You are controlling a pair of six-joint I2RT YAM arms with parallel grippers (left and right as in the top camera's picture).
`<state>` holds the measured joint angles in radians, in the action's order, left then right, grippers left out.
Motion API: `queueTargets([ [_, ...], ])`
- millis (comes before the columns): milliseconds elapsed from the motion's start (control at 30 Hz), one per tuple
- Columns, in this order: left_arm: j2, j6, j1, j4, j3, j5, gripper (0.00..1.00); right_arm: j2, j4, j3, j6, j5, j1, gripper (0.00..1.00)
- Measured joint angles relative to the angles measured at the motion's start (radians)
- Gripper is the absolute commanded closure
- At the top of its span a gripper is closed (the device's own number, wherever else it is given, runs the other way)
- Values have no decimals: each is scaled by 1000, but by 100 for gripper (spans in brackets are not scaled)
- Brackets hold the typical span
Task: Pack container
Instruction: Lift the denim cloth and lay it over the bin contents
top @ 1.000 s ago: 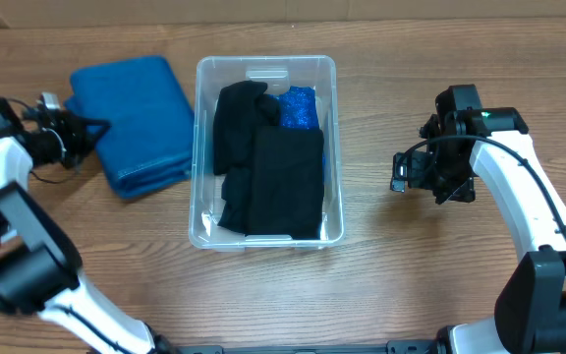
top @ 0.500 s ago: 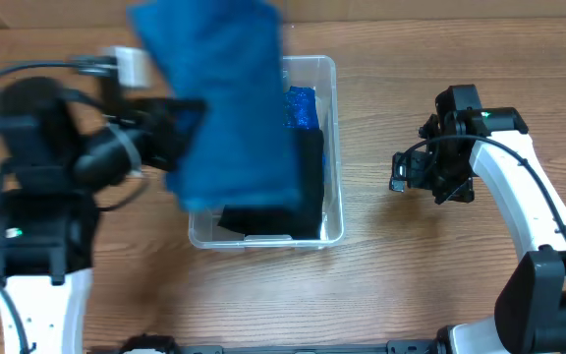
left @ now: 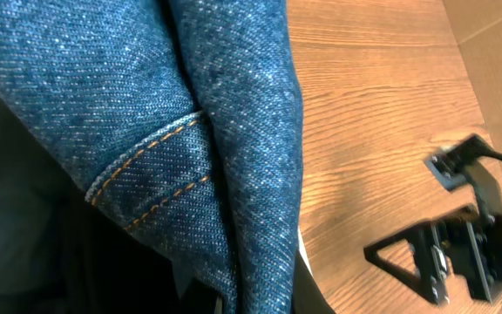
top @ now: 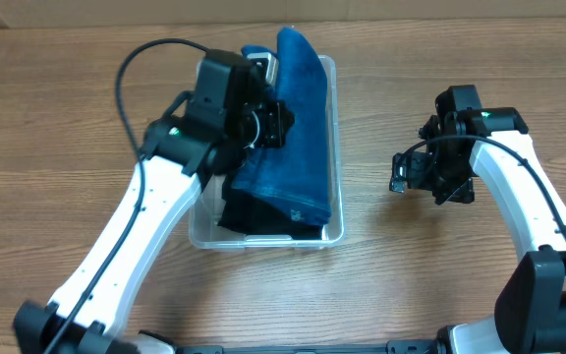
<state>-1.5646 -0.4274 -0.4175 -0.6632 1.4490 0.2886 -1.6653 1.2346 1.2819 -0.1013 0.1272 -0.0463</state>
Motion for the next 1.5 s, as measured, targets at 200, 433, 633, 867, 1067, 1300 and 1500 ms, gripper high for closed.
queueTargets([
  [200, -22, -35, 0, -3, 0, -19, 96, 0, 0, 0, 0, 0, 0, 0],
  [433, -22, -46, 35, -295, 8, -333, 0, 0, 0, 0, 0, 0, 0, 0],
  [633, -21, -10, 84, -303, 45, -516, 0, 0, 0, 0, 0, 0, 0, 0],
  [867, 2, 180, 11, -97, 194, -426, 94, 0, -3, 0, 1, 0, 0, 0],
  [1067, -188, 221, 11, -75, 201, -548, 91, 0, -4, 0, 1, 0, 0, 0],
  [1300, -540, 300, 11, -128, 240, -612, 93, 0, -4, 0, 0, 0, 0, 0],
  [1500, -523, 219, 8, -279, 281, -633, 7, 0, -21, 0, 0, 0, 0, 0],
])
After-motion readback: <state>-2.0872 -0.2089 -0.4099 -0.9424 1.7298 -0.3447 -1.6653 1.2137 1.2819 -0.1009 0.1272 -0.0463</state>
